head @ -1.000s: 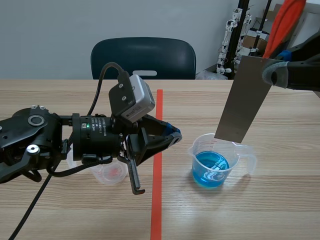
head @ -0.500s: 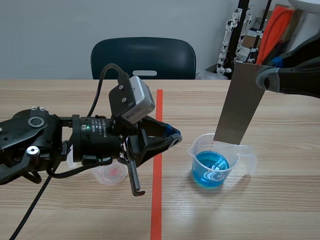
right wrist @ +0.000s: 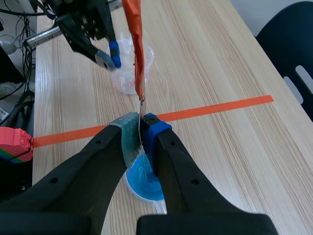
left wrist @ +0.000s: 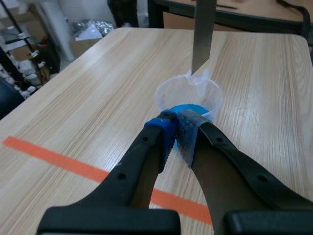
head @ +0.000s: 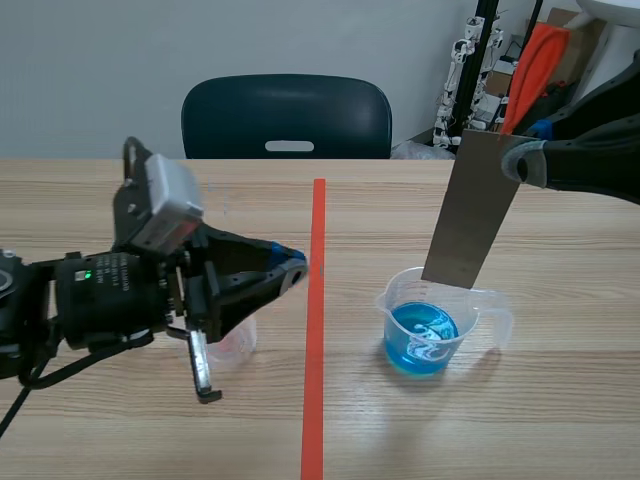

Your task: Do the redox reaction experiment. lower the plate into the blue solution

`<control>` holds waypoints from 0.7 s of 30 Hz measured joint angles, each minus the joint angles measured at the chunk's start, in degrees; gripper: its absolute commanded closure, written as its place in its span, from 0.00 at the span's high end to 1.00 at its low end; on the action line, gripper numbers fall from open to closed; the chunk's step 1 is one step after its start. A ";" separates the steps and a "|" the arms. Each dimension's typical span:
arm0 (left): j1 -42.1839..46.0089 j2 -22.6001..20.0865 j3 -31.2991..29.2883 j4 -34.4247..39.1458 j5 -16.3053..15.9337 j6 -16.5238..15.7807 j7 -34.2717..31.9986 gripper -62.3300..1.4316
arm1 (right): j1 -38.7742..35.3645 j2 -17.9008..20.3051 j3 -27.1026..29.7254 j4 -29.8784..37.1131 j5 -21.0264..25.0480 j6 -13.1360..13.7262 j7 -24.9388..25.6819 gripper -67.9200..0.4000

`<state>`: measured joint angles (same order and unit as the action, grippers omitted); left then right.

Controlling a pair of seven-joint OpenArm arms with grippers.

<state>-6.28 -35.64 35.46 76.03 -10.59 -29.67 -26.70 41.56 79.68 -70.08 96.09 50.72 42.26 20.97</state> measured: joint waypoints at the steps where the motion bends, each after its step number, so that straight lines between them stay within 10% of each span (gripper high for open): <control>1: 1.70 -1.05 -1.62 0.00 0.00 0.00 -1.86 0.09 | 0.00 0.00 0.00 0.00 -0.02 0.00 0.02 0.01; 9: 16.39 -4.98 -12.90 0.04 0.68 0.70 -12.63 0.09 | -0.07 -1.75 0.00 -1.86 -0.20 0.00 -1.60 0.01; 17: 28.44 -4.44 -18.71 0.00 10.58 3.72 -23.45 0.10 | -1.36 -4.15 0.00 -4.79 -1.11 0.00 -1.62 0.01; 21: 31.91 -2.54 -20.46 -1.73 12.74 5.81 -26.14 0.26 | -1.44 -5.38 0.00 -6.54 -1.25 0.00 -1.60 0.01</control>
<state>25.63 -38.17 15.00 74.30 2.15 -23.86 -52.84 40.12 74.30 -70.08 89.56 49.47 42.26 19.38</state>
